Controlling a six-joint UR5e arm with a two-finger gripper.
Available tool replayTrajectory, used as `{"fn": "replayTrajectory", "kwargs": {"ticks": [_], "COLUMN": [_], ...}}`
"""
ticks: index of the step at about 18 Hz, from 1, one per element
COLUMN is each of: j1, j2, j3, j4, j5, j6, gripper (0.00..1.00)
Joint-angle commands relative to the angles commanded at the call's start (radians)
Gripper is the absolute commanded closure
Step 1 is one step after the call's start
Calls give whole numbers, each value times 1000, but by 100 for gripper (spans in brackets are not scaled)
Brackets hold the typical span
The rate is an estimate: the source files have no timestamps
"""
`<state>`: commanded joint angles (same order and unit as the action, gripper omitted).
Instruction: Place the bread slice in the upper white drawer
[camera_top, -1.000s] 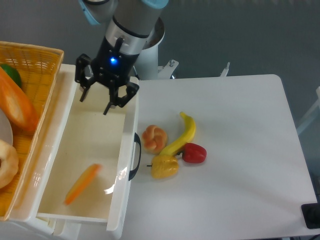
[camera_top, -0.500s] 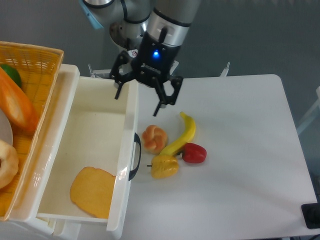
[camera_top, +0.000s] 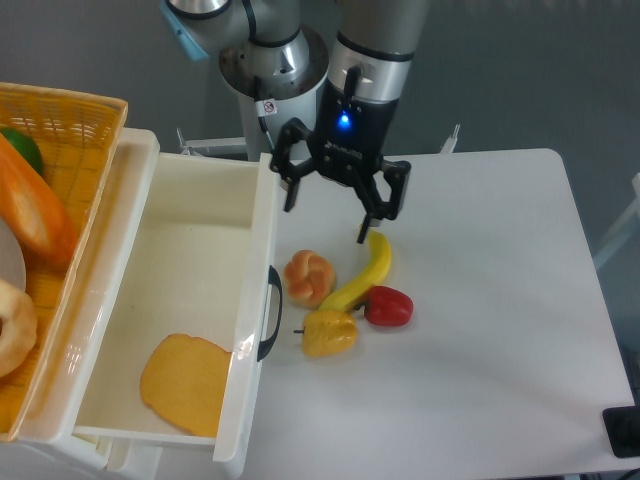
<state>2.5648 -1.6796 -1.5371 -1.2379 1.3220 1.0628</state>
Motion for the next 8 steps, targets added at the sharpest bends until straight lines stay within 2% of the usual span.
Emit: {"fn": "replayTrajectory", "kwargs": {"ticks": [4,8], "j1": [-28,-34], "j2": [-48,-83], "j3": [3,5], "j4": [6,11], "j5": [109,151], "j6": [78,114], "gripper": [0,0]}}
